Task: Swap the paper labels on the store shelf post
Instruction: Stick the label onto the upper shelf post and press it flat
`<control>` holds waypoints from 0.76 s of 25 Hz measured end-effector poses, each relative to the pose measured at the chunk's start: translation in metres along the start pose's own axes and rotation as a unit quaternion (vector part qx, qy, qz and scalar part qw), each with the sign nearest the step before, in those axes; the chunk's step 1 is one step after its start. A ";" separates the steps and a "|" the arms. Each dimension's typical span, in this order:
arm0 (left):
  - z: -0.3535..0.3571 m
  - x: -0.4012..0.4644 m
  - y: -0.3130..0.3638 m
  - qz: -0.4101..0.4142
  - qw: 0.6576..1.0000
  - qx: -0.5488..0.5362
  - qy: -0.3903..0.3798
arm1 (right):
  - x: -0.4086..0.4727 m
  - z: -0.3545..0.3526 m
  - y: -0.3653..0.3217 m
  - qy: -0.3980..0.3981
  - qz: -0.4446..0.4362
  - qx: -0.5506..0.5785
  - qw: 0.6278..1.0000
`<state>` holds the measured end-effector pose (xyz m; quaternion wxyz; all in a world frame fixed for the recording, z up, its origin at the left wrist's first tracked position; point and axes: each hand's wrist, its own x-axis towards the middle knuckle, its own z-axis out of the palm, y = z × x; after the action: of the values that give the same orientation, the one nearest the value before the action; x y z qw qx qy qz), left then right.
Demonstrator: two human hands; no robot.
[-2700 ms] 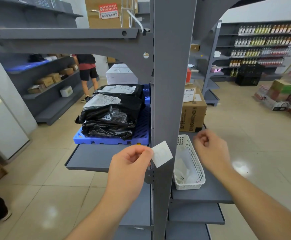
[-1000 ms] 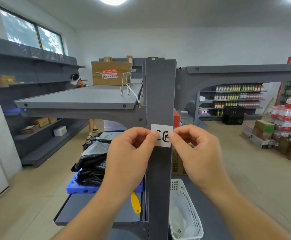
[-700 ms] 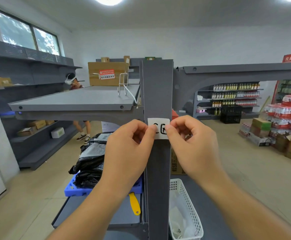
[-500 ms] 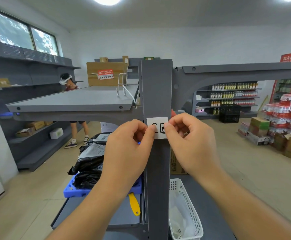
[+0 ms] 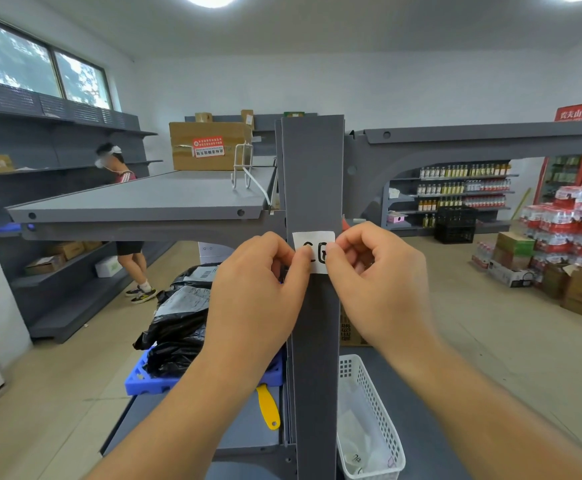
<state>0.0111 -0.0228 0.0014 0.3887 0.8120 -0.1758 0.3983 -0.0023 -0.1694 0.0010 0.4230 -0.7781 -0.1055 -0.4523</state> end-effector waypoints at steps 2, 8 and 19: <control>0.001 0.001 -0.001 0.001 1.000 0.007 0.001 | 0.000 0.000 0.000 0.003 -0.006 -0.010 1.000; -0.001 0.001 -0.007 0.006 1.000 0.019 0.001 | -0.001 0.002 0.001 0.012 -0.021 -0.040 0.999; -0.008 0.010 0.004 -0.023 1.000 0.015 -0.006 | 0.007 0.007 0.001 0.004 0.042 0.006 0.999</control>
<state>0.0103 -0.0190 0.0145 0.3848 0.8238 -0.1535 0.3869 0.0061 -0.1664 0.0042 0.4468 -0.7775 -0.0741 -0.4364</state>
